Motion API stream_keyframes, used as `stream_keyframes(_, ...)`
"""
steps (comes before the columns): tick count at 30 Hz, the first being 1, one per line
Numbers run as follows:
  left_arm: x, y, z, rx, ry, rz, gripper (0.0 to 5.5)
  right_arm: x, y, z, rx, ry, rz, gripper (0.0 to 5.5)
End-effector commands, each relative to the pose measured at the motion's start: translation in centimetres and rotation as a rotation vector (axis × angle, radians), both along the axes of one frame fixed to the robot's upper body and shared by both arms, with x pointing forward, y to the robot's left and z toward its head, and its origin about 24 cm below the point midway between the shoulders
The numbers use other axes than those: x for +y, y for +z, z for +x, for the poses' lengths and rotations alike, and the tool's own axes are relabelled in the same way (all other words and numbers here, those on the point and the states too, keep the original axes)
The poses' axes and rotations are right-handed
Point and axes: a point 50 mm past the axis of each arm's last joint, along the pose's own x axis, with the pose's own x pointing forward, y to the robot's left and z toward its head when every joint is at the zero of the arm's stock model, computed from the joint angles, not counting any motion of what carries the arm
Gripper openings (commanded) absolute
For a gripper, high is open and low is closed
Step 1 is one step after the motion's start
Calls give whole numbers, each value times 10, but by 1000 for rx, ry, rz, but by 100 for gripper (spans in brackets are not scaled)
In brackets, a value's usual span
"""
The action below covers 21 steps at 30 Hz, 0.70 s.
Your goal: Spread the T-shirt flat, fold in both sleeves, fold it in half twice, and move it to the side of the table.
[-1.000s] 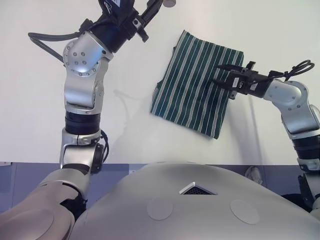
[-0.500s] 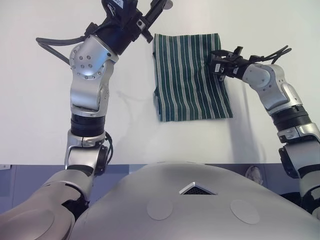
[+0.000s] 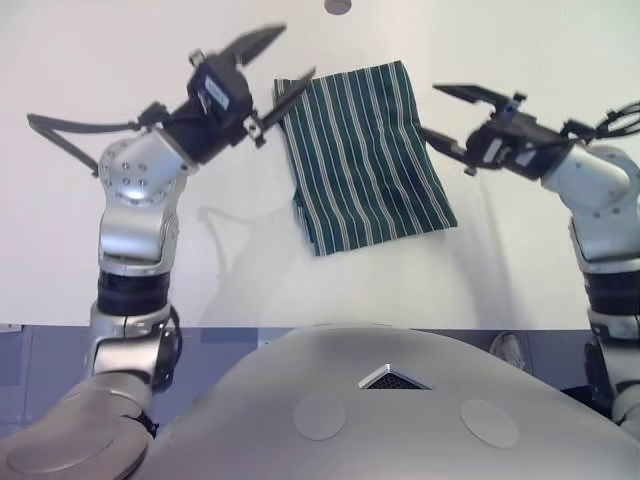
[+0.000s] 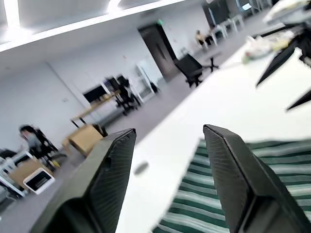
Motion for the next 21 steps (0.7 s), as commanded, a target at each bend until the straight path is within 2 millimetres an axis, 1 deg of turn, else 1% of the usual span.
stream_keyframes(1,35,-48,-48,-66,-156,356,322,-68,-28,-40,-67,-4,-226,337)
stream_keyframes(2,41,-61,-60,-73,-223,427,338,-79,-32,-46,-73,1,-262,355)
stream_keyframes(3,44,-70,-71,-78,-276,468,359,-86,-35,-48,-73,17,-291,377)
stream_keyframes(5,45,-87,-84,-97,-362,517,407,-88,-45,-53,-61,96,-345,429)
stream_keyframes(6,44,-94,-86,-102,-388,535,429,-87,-51,-53,-53,135,-364,453)
stream_keyframes(9,37,-117,-75,-149,-410,634,474,-74,-69,-46,-45,222,-392,456)
stream_keyframes(11,34,-125,-68,-188,-418,688,474,-64,-74,-41,-61,278,-391,456)
stream_keyframes(13,30,-130,-66,-224,-448,713,474,-57,-77,-38,-74,319,-387,456)
stream_keyframes(17,20,-137,-74,-281,-565,705,474,-49,-82,-36,-83,396,-395,456)
stream_keyframes(21,17,-142,-81,-294,-646,717,474,-44,-85,-29,-87,437,-418,456)
